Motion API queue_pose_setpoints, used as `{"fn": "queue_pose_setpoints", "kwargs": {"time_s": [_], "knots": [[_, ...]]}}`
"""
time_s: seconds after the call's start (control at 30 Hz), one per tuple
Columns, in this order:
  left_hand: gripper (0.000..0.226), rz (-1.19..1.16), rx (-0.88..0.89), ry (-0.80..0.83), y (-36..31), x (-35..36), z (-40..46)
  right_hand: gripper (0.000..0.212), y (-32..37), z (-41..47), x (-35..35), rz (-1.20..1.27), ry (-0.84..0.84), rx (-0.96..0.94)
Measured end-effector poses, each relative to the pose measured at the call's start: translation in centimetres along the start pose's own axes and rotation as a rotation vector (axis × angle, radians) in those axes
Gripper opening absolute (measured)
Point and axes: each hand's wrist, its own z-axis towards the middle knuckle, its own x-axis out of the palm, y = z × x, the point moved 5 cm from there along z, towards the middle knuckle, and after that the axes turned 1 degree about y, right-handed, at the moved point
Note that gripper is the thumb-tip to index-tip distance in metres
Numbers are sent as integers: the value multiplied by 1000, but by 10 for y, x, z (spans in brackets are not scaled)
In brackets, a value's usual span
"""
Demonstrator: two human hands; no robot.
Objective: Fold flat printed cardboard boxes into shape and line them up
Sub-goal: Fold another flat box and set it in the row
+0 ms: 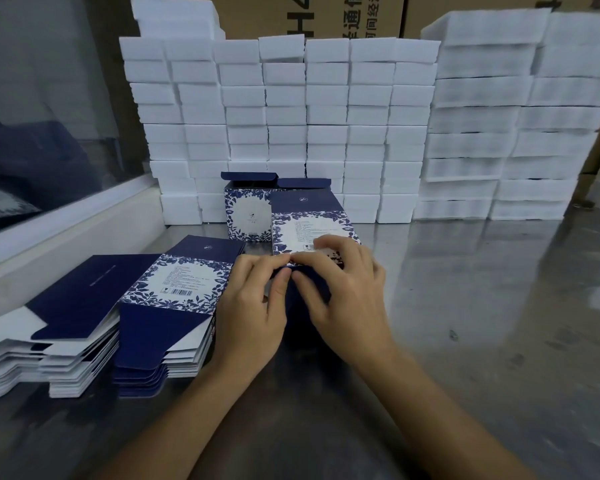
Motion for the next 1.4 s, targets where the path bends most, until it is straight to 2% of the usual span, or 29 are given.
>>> {"fn": "queue_pose_setpoints", "kwargs": {"time_s": [0.3,0.43,0.83,1.0,1.2,1.3,1.4], "knots": [[19,25,22,-26,-5,-1,0,13,-2,0,-1,-45,-74,0],[18,25,-7,-47,-1,-4,2,16,-13,-3,0,64,-118,29],[19,22,-44,11,4,0,4,11,-32,1,0,223,-111,123],[21,10,-70,15,5,-1,3,16,-55,-2,3,381,-18,320],[22,18,-87,14,6,-1,3,13,-55,3,-3,339,-74,290],[29,20,-69,18,7,-1,2,14,-56,2,-3,363,-81,301],[53,-9,-141,93,17,6,-4,19,-59,-1,0,426,-48,335]]}}
